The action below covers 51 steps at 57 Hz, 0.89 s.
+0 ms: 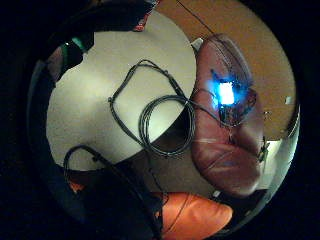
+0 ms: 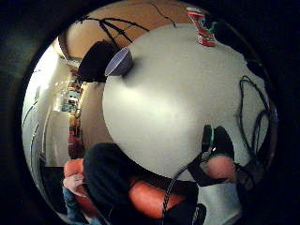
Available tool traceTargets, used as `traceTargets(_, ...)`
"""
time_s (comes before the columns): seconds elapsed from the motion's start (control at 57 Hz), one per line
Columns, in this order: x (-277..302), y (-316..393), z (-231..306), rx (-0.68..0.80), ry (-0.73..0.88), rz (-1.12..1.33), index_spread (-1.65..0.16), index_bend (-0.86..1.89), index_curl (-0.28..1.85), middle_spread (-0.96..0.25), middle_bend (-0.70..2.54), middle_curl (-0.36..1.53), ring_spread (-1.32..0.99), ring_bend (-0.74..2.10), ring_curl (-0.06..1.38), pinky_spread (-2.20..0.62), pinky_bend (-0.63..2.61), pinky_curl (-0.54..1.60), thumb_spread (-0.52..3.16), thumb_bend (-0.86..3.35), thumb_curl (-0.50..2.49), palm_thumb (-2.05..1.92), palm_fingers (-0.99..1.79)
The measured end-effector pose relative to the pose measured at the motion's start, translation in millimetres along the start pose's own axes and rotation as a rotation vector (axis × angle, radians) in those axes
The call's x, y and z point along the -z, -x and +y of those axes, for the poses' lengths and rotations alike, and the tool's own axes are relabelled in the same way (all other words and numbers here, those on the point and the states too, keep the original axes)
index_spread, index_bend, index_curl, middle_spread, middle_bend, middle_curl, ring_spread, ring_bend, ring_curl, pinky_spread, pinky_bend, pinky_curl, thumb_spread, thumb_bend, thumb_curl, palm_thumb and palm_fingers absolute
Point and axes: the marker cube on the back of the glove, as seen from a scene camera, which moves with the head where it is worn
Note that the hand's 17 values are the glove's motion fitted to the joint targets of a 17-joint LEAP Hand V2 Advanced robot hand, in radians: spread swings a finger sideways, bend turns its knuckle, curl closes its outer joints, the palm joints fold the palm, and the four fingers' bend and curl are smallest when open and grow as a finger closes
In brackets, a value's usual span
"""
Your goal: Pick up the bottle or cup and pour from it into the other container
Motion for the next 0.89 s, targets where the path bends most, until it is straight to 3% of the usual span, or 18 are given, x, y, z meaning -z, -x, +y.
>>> traceTargets(0.701,101.9,64.9,-107.0,0.106,0.048,0.097,-0.37,0.14,0.23,-0.11,0.17,0.29,-0.13,0.43,0.31,0.14,0.53,0.35,0.9,-0.03,0.52,0.89,0.27)
traceTargets(0.894,111.6,74.1,-131.4,0.107,0.061,0.024,-0.39,0.15,0.25,-0.1,0.17,0.28,-0.11,0.42,0.31,0.21,0.48,0.34,0.93,-0.03,0.52,0.85,0.19)
